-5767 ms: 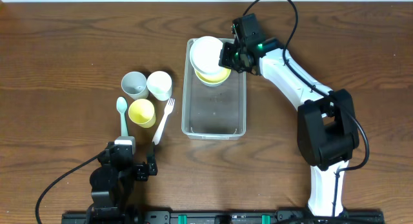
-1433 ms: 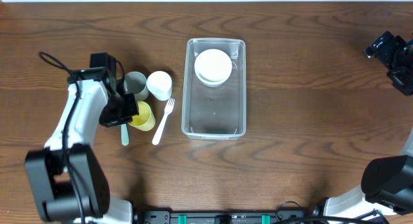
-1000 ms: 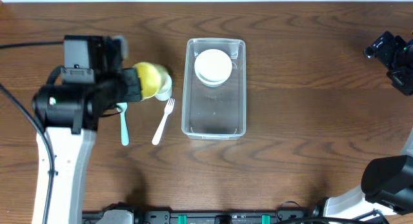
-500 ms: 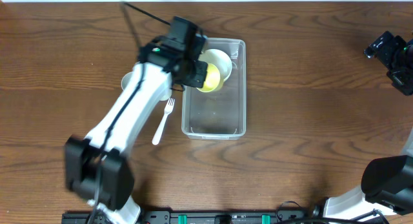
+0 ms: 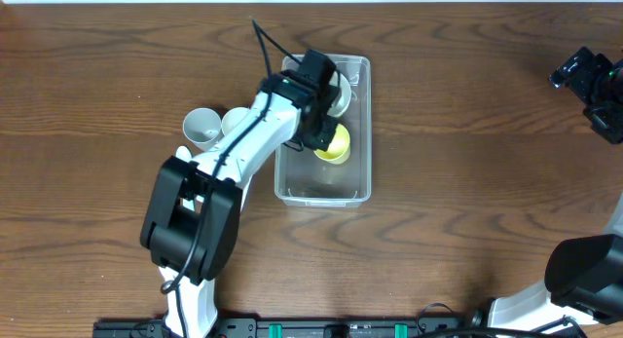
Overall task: Pack container
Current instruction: 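Carry the yellow cup into the container and release it, then move the left gripper back and grasp the grey cup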
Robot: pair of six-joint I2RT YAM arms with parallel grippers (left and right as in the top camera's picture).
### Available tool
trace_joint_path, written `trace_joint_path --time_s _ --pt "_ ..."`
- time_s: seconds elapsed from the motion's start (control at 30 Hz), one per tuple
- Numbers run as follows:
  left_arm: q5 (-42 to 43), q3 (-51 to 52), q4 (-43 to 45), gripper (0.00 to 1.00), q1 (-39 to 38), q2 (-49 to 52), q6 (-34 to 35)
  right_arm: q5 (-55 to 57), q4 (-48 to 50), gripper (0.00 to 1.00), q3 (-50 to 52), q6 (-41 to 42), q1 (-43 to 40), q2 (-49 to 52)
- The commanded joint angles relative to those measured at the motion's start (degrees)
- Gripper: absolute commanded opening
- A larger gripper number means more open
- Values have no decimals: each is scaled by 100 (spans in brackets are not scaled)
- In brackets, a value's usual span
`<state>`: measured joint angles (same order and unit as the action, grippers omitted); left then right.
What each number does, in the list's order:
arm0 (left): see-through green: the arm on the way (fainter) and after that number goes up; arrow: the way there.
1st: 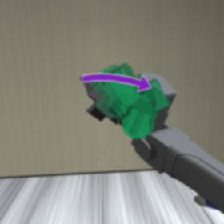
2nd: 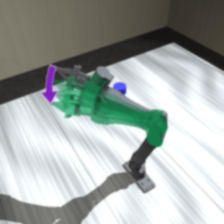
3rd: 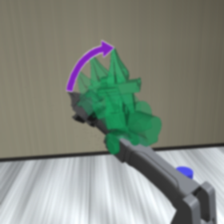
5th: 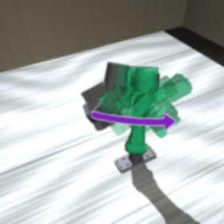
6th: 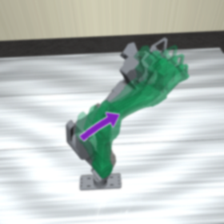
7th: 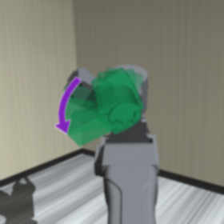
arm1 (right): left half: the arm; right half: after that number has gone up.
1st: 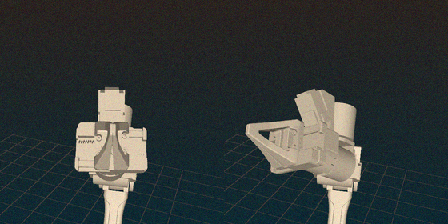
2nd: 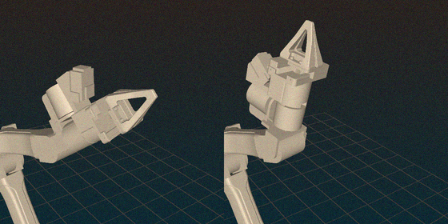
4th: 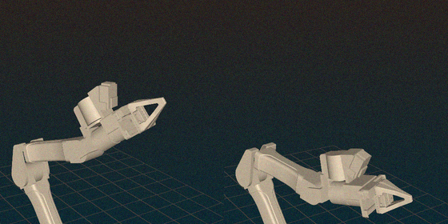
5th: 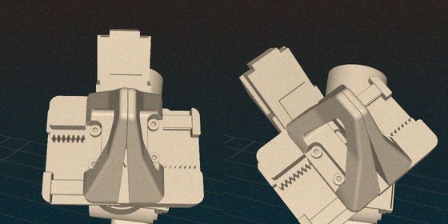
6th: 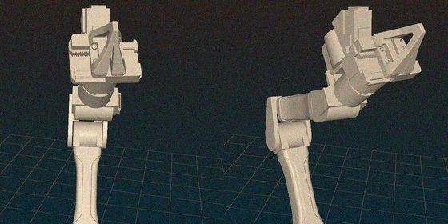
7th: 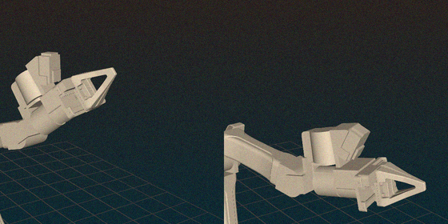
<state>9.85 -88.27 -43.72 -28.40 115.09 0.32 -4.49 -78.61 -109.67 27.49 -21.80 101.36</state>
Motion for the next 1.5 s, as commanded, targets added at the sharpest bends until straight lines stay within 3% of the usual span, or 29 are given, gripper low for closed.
trace_joint_path --time_s 0.0,0.07,0.17,0.2,0.4,0.57,0.7,0.9,1.1,1.33,1.47 --pt "-197 22 -55 8 -31 -57 -66 0 -9 99 13 -33 -31 22" --pt "-197 22 -96 17 -28 -96 -50 0 -9 99 13 -35 -31 22" --pt "-199 15 -149 44 -28 -234 -44 0 -7 99 13 -35 -31 22" --pt "-199 11 -166 48 -28 -306 -24 0 -9 99 13 -35 -31 22" --pt "-481 -151 -597 56 -28 -1222 101 0 -9 99 13 -33 -31 22" --pt "-1272 -223 -1276 68 114 -2249 101 0 -9 99 13 -35 -31 22" --pt "-1810 -188 -1753 74 780 -2688 81 -2 -9 99 13 -33 -31 22" --pt "-1567 28 -1742 82 2295 -2293 28 0 -7 99 13 -35 -31 22" --pt "-195 42 -1394 81 3425 -1228 -201 0 -7 99 13 -33 -31 22" --pt "-31 42 -960 75 3659 -299 -378 -2 -7 99 13 -35 -31 22" --pt "-39 42 -745 61 3659 -107 -374 0 -7 99 13 -35 -31 22"
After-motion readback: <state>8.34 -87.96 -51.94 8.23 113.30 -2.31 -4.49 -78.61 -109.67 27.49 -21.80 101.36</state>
